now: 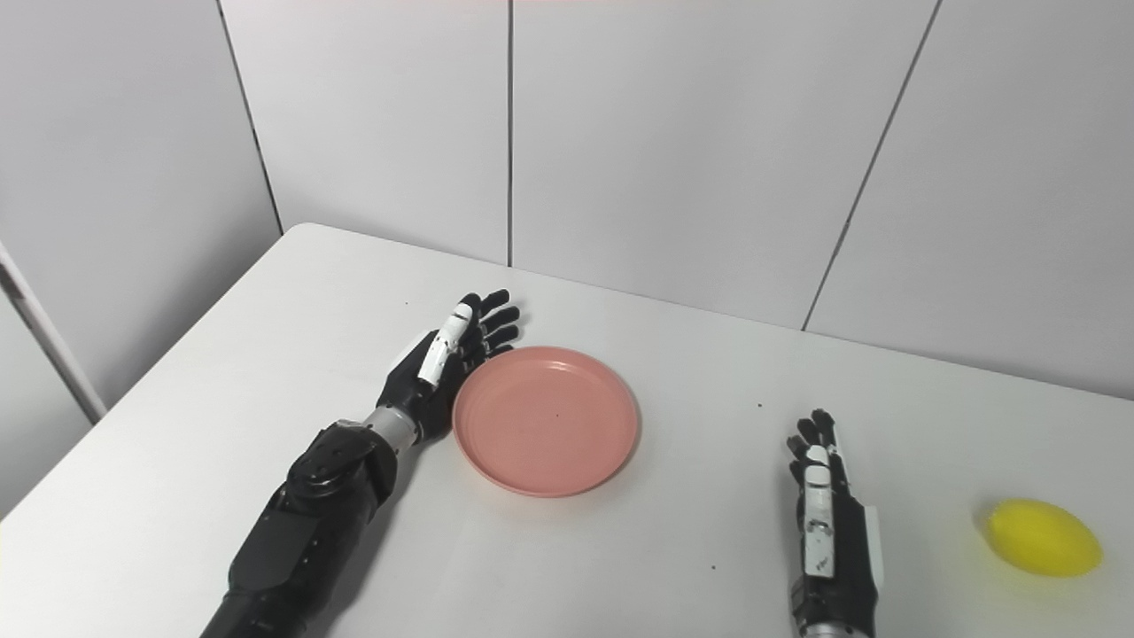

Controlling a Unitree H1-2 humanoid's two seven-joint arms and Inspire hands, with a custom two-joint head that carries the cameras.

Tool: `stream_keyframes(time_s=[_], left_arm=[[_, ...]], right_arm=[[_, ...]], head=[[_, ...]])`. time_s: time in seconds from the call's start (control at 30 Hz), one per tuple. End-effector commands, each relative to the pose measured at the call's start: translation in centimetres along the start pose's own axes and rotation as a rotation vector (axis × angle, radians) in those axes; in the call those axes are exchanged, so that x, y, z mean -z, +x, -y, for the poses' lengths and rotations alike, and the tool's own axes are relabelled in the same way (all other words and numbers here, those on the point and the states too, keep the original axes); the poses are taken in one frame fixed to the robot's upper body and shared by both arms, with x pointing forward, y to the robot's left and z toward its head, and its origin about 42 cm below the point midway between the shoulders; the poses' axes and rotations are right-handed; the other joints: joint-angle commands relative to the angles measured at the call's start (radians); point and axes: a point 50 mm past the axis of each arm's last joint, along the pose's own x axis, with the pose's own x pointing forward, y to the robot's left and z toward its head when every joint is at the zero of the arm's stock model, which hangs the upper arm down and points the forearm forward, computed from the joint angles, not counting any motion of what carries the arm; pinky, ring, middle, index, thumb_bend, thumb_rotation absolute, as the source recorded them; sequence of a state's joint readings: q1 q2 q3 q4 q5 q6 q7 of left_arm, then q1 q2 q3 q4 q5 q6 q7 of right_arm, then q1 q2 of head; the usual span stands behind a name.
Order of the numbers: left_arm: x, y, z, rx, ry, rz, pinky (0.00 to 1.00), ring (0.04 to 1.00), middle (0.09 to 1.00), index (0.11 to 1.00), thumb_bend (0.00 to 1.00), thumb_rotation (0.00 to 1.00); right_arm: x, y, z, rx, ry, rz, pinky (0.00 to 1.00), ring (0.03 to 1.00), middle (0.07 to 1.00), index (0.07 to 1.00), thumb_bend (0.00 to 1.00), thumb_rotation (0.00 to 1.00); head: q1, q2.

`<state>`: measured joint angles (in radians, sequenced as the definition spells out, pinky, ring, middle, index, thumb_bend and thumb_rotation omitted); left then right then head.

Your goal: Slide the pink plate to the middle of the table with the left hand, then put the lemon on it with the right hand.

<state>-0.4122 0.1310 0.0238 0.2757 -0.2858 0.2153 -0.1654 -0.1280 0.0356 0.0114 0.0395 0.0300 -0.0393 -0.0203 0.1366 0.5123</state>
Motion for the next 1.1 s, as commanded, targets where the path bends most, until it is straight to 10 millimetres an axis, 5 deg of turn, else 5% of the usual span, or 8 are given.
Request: stream_keyframes(time_s=[0.0,1.07], left_arm=[[0.1,0.1,1.5,0.048,0.005,-0.022,0.93,0.938,0.93,0.917,0.42,1.0],[0.6,-1.7,8.4,0.144,-0.074,-0.047,0.98,0.955,0.959,0.95,0.42,1.0]], right_arm=[[-0.5,0.1,-0.4,0.003,0.011,0.014,0.97,0.942,0.947,0.956,0.24,1.0],[-1.0,-0.1,-2.1,-0.008,0.044,0.008,0.96,0.947,0.961,0.973,0.23,1.0]], head=[[0.001,0.001],[-0.113,0.046]])
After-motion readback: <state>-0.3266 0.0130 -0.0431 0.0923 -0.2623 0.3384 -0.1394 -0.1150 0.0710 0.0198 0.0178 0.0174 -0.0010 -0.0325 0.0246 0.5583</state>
